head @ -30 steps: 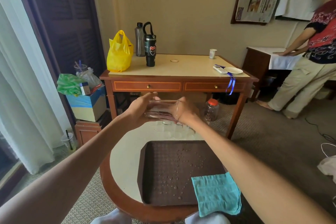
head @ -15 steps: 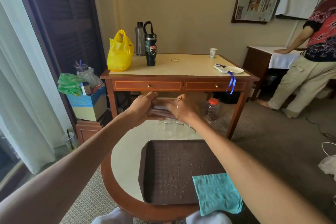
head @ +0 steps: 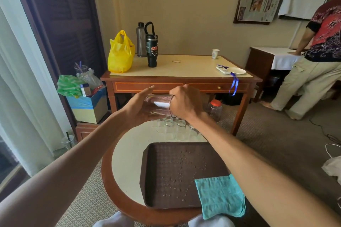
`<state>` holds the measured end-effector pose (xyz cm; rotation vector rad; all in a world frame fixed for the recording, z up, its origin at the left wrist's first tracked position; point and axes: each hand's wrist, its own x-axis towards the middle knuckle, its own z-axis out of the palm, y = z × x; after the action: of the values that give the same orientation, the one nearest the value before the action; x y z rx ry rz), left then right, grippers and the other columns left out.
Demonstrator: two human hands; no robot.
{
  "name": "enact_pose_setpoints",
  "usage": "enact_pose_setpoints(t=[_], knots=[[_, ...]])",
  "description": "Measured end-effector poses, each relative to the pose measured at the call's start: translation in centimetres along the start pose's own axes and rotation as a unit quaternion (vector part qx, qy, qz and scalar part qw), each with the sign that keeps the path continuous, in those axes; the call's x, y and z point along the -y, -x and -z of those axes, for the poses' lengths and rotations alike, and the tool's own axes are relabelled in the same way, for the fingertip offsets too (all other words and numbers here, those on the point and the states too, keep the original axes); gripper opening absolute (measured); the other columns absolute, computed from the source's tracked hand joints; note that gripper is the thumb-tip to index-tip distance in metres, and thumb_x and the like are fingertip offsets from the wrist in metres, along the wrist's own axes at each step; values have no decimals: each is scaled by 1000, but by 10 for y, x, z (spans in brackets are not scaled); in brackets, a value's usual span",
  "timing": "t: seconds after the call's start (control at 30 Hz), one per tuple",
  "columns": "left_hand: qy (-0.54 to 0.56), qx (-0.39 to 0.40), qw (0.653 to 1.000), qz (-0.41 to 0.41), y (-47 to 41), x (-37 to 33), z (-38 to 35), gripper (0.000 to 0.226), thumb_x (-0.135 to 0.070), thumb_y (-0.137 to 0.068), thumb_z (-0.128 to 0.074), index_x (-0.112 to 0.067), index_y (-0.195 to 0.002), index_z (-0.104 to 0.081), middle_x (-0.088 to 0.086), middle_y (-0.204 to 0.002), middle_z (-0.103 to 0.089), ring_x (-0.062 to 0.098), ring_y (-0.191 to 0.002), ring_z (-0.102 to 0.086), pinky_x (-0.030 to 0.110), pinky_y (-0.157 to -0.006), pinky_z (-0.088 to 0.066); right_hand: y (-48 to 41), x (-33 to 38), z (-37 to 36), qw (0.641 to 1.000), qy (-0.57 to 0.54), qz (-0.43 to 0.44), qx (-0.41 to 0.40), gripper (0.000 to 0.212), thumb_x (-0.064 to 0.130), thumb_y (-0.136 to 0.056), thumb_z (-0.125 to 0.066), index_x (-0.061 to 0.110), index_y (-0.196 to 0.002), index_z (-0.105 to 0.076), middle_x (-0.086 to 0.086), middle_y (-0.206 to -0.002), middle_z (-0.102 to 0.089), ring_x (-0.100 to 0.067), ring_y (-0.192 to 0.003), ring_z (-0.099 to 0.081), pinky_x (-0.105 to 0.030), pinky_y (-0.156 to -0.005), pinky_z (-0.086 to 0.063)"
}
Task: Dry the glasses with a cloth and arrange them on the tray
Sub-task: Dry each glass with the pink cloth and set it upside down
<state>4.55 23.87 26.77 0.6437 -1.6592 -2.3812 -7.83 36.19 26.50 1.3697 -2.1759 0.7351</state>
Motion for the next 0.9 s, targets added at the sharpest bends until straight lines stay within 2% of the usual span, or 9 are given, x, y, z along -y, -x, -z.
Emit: enact_pose_setpoints(t=[0.1,0.27,0.37,0.43,0.5,0.57,0.7,0.8,0.9], knots=[[-8,-17,1000,18,-1,1,0,38,-44,-104,-53,-13,-124,-62,16,-110,-72,30,-95,-74,42,-75,-64,0,0,9,995,75,60,0,17,16,-77,-60,10,-62,-68,-2,-55,-63,-19,-45,-53,-18,-41,-37],[-46,-63,996,-42,-1,-1,-12,25,-31,-107,-53,-9,-113,-63,12,-87,-78,28,-79,-77,42,-67,-65,-4,-11,-13,975,-91,-160,120,21,2,-92,-51,5,-74,-62,-6,-65,-60,-17,-54,-53,-27,-47,-41],[-122,-62,984,-110,-1,-2,-13,30,-30,-107,-53,-6,-122,-58,17,-102,-70,30,-84,-75,49,-81,-64,-4,-13,-24,853,-281,-340,280,57,63,-92,-57,8,-87,-70,-4,-68,-68,-13,-50,-57,-23,-47,-38],[-197,-63,966,-155,1,-1,-13,33,-32,-108,-50,-3,-122,-57,19,-107,-65,35,-92,-73,54,-82,-63,5,-17,-20,756,-367,-382,383,67,65,-97,-43,11,-70,-70,1,-56,-63,-7,-36,-46,-17,-38,-30],[-237,-60,952,-186,2,2,-13,34,-32,-108,-49,0,-119,-57,21,-109,-63,37,-98,-71,53,-80,-63,13,-18,-13,710,-410,-394,415,61,54,-102,-39,11,-69,-65,2,-54,-58,-5,-33,-39,-14,-32,-24],[-213,-58,957,-186,0,4,-12,32,-31,-109,-47,-2,-118,-58,20,-108,-64,33,-94,-72,48,-78,-64,11,-16,-15,758,-368,-382,379,54,50,-103,-41,12,-72,-65,1,-57,-59,-6,-33,-40,-15,-33,-25],[-41,-34,995,-83,-3,0,-7,32,-38,-101,-55,-9,-112,-65,21,-107,-70,33,-94,-69,51,-98,-54,-3,-11,-21,960,-104,-180,188,38,15,-99,-47,5,-64,-57,-7,-54,-56,-22,-45,-57,-34,-51,-49],[-17,-14,1000,-12,-1,-2,-3,42,-46,-100,-54,-9,-115,-67,17,-100,-75,31,-89,-73,48,-91,-57,0,3,2,998,-38,-23,44,24,6,-68,-36,14,-46,-40,2,-40,-34,-16,-39,-37,-23,-48,-35],[-18,-11,1000,12,-2,0,1,33,-42,-103,-53,-14,-117,-64,12,-92,-76,28,-86,-74,42,-79,-60,-1,9,18,998,46,48,22,21,10,-68,-43,13,-48,-49,2,-41,-41,-13,-37,-35,-17,-44,-22]])
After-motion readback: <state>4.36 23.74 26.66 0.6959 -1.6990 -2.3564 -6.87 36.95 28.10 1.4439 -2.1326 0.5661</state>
